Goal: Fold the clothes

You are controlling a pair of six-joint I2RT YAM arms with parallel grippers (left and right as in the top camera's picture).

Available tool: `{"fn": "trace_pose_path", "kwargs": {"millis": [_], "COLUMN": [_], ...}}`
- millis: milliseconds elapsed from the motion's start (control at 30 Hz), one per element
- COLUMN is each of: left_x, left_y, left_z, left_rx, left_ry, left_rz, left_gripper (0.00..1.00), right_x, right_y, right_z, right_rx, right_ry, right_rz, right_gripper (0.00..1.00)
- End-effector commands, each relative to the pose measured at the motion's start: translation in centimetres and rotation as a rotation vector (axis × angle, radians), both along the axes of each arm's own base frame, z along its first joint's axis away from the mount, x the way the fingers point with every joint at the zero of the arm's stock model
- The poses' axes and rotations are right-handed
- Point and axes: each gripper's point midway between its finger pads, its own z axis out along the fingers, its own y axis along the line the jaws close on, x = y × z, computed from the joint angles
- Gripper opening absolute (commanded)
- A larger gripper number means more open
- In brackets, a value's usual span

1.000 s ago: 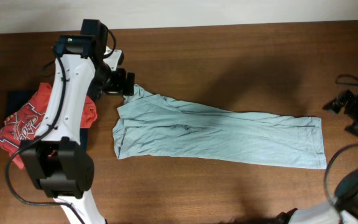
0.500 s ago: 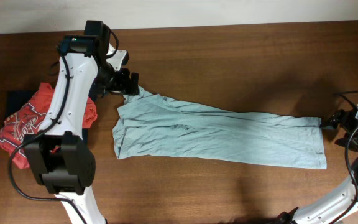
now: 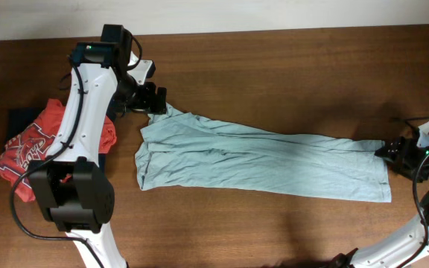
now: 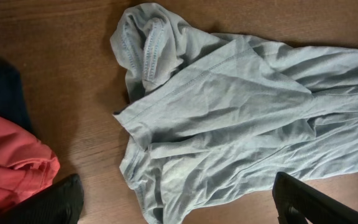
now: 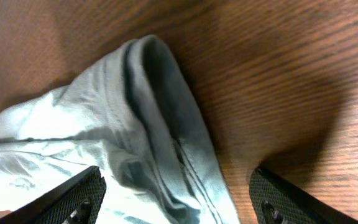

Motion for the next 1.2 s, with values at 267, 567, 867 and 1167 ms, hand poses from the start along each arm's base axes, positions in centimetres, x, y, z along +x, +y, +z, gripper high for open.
{"fn": "trace_pose_path", "kwargs": {"millis": [267, 567, 867, 1167], "left_x": [-0.1, -0.3, -0.1, 0.0], "left_y": [-0.4, -0.8, -0.8, -0.8], "left_z": [-0.2, -0.2, -0.1, -0.1], "left_rx": [-0.016, -0.040, -0.041, -0.041], "left_ry": [0.004, 0.012, 0.003, 0.003], "left_rz": [-0.031, -0.034, -0.035, -0.035], "left_gripper": [0.97, 0.97, 0.97, 0.97], "right_x": [-4.5, -6.9, -8.4, -8.8], "right_y": [3.8, 2.5, 3.1, 3.5], "right_z": [-5.4, -6.6, -7.0, -7.4], "right_rx": [0.106, 0.030, 0.075, 0.080], "right_ry": [0.194, 0.344, 0.372, 0.387], "right_rz": [-0.045, -0.132, -0.176, -0.195], "right_gripper": [0.77, 0.70, 0.65, 0.56]}}
